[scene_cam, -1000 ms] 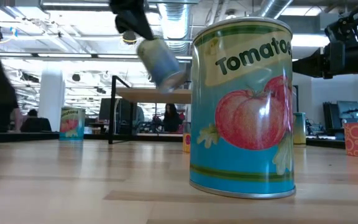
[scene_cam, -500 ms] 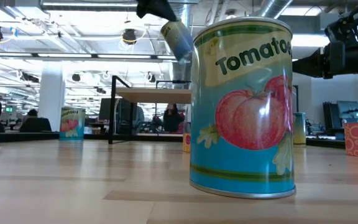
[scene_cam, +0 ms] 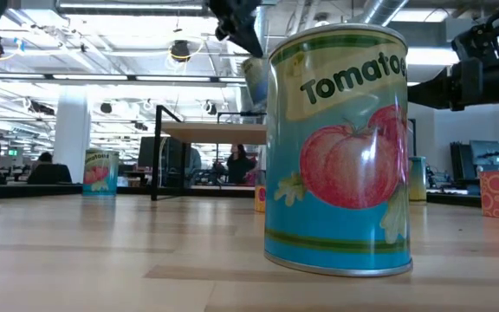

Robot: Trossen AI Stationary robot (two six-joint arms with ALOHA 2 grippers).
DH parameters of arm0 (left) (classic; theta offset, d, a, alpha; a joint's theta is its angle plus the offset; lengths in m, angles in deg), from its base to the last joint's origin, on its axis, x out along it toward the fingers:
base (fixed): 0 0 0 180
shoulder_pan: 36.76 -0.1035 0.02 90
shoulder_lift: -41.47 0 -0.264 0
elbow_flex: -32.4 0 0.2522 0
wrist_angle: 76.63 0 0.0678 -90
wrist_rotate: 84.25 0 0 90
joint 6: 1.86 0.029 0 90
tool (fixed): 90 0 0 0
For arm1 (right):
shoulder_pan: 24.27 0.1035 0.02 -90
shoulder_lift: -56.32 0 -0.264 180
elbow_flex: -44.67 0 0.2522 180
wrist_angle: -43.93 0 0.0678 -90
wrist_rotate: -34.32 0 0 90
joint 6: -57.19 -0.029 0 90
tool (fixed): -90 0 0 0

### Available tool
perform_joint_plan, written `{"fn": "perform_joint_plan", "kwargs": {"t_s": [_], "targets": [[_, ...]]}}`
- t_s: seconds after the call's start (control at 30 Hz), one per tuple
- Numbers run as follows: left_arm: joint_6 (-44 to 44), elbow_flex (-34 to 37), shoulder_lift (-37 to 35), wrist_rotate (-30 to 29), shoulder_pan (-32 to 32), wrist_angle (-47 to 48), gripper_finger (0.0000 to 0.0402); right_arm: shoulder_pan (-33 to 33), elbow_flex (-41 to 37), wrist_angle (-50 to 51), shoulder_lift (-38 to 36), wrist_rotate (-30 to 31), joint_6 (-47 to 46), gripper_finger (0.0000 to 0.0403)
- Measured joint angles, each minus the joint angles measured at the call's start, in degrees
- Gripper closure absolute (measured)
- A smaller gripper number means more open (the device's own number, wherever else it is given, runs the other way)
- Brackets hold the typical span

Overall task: Pick and place cans onto a shelf
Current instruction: Put the canned peas on the shelf

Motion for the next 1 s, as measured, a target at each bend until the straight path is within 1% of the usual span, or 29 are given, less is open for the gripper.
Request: {"fn": "perform_joint_plan", "kwargs": {"t_s": [0.17, 0.3, 0.6, 0.8, 1.0], "targets": [[1.01, -5.13, 4.86, -1.36, -2.40, 3.76, 0.0401, 0.00, 0.00, -0.02, -0.08, -0.03, -0.01, 0.0365], [1.24, -7.17, 7.41, -1.89, -4.01, 4.96, 0.0401, 0.00, 0.00, -0.04, -0.05, -0.03, -0.01, 0.0365], [1.53, -6.65, 8.55, -2.74, -5.97, 4.80, 0.0401, 0.00, 0.00, -0.07, -0.05, -0.05, -0.01, 0.0365], [-0.11, -6.65, 9.22, -2.54, -7.33, 3.07, 0.0401, 0.00, 0.00, -0.09, -0.05, -0.09, -0.01, 0.0365], [-2.92, -6.58, 10.48, -2.62, -9.42, 4.07, 0.0401, 0.00, 0.00, -0.13, -0.05, -0.10, -0.01, 0.0365]]}}
